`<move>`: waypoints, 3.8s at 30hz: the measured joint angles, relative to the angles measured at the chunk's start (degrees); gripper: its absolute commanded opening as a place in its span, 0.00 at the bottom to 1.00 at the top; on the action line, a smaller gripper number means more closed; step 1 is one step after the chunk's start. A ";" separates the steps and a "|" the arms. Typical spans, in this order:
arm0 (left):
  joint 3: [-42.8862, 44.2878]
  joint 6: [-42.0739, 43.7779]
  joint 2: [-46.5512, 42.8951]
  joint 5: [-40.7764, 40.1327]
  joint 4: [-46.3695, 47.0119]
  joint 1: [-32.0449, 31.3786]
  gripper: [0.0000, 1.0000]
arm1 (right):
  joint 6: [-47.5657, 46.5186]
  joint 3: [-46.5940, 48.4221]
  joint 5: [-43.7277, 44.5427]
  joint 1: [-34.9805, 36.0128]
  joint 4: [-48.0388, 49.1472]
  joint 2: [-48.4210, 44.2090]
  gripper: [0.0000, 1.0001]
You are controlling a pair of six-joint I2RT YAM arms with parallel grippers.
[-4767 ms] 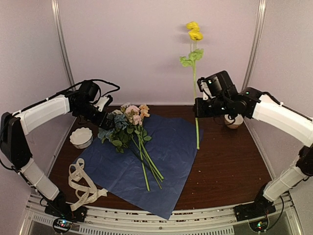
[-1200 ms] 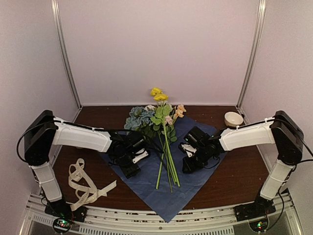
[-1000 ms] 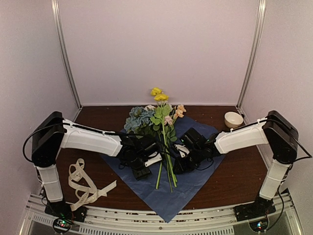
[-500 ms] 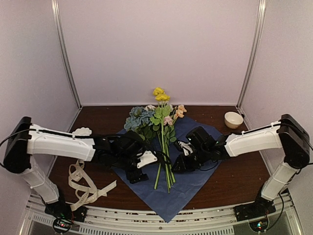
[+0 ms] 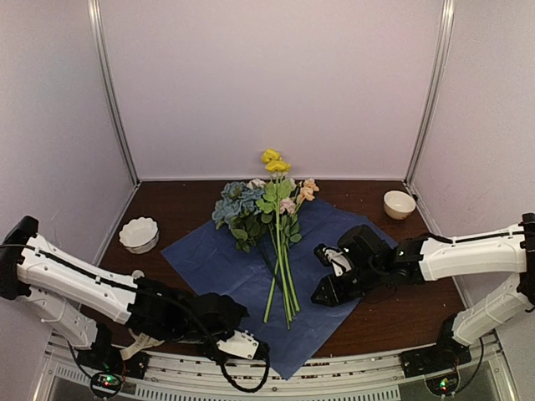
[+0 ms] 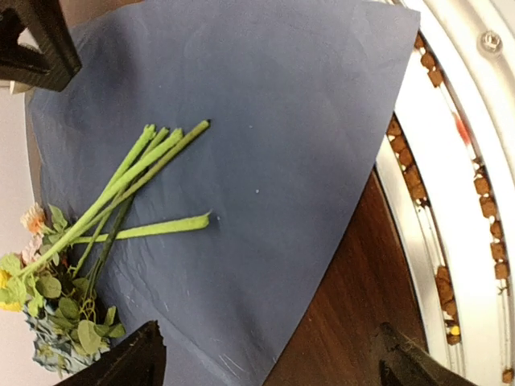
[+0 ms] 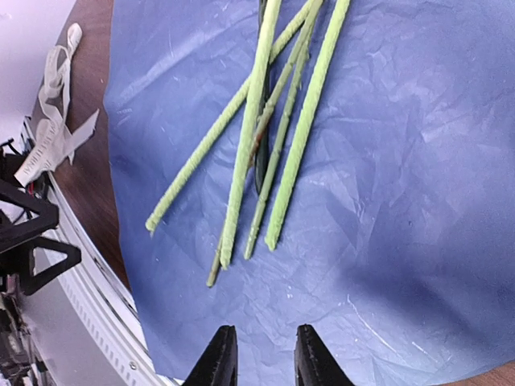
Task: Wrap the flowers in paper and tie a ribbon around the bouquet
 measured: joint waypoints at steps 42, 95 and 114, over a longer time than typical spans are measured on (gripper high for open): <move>7.17 -7.06 13.88 21.99 5.11 17.92 0.00 | -29.75 -12.92 11.06 11.10 13.88 -28.02 0.65; 12.04 -24.79 17.94 32.50 9.64 37.77 0.48 | -40.15 -20.74 10.51 15.72 29.22 -11.80 0.00; 9.68 -26.56 22.01 27.85 12.63 37.44 0.55 | -20.65 1.51 -11.69 -11.13 17.40 12.74 0.00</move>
